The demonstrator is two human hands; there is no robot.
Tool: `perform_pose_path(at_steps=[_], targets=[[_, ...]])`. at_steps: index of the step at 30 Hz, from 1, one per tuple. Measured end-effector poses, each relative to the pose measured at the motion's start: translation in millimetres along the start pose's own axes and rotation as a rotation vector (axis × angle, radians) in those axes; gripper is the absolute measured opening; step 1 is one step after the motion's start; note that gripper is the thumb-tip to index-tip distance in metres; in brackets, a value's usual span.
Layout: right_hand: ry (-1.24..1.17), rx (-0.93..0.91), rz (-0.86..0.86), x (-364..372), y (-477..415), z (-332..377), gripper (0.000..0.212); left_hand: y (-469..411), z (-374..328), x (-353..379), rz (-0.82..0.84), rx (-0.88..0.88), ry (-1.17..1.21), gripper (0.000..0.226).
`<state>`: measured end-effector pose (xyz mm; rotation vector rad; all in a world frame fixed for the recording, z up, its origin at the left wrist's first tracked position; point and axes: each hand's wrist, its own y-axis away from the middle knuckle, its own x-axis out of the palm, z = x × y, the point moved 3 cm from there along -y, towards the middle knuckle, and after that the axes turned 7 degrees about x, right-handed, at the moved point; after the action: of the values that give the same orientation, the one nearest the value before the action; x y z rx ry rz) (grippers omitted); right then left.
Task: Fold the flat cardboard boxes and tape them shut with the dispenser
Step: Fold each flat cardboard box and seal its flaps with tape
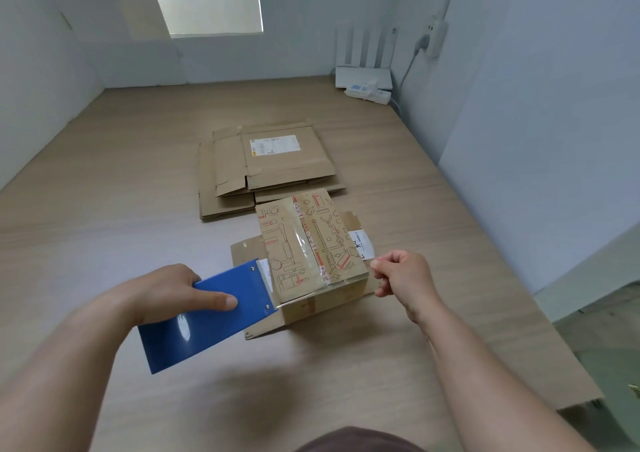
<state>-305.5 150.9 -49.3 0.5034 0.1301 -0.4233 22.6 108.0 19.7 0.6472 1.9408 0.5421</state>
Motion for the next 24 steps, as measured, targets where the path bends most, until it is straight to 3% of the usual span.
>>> perform_pose_path(at_steps=[7,11,17,21,24], targets=[[0.018,0.049,0.022,4.7,-10.2,-11.9,0.021,-17.8,0.1,7.4,0.056,-0.057,-0.065,0.071],[-0.03,0.126,0.062,5.9,-20.1,-17.8,0.02,-29.7,-1.2,17.0,0.069,-0.095,-0.084,0.054],[0.108,0.323,0.046,11.9,-16.9,-73.5,0.015,-37.2,0.9,26.2,0.129,-0.101,-0.069,0.067],[0.359,-0.048,-0.274,3.2,-15.5,-33.9,0.029,-38.7,1.9,25.8,0.086,-0.101,-0.068,0.052],[0.564,-0.213,-0.266,24.2,-2.0,-14.3,0.033,-38.7,-0.1,25.2,0.094,-0.107,-0.05,0.055]])
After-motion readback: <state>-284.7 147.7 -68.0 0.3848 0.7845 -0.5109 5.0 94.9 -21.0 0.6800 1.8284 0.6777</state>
